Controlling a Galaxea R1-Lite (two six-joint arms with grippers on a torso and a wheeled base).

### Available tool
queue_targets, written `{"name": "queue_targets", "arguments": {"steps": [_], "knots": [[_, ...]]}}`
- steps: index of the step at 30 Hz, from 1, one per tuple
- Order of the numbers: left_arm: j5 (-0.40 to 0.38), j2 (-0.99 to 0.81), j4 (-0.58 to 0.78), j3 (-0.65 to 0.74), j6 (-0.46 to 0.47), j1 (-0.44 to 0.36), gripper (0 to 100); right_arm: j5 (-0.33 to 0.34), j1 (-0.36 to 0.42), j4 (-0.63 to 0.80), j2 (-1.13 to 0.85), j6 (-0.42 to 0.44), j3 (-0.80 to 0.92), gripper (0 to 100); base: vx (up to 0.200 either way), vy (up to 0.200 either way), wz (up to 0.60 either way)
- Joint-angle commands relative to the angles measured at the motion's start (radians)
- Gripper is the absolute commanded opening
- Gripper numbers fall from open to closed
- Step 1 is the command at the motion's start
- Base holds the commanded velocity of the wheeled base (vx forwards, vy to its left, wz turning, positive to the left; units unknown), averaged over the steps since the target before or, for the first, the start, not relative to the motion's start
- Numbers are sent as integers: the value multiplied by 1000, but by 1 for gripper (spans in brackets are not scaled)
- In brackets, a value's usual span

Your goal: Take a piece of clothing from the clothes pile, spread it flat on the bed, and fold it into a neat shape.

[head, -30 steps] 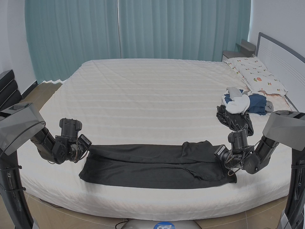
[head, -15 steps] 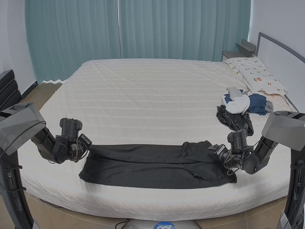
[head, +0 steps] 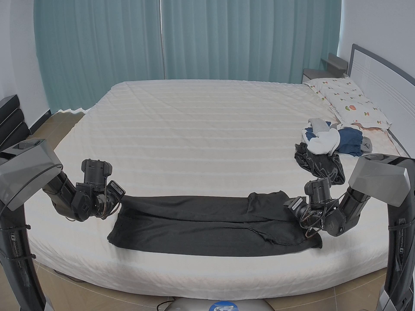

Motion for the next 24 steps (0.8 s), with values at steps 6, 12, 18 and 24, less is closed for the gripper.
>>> {"name": "queue_targets", "arguments": {"steps": [6, 12, 18, 24], "knots": [[0, 3, 2, -8, 4, 0, 0, -29, -2, 2, -36, -7, 11, 0, 0, 0, 0], [0, 18, 9, -42, 7, 6, 0, -29, -16, 2, -56, -16, -3, 0, 0, 0, 0], [0, 52, 12, -112, 9, 20, 0, -26, -57, 8, -58, -23, -84, 0, 0, 0, 0], [-3, 98, 9, -209, 7, 32, 0, -16, -73, 2, -45, -27, -190, 0, 0, 0, 0]]}}
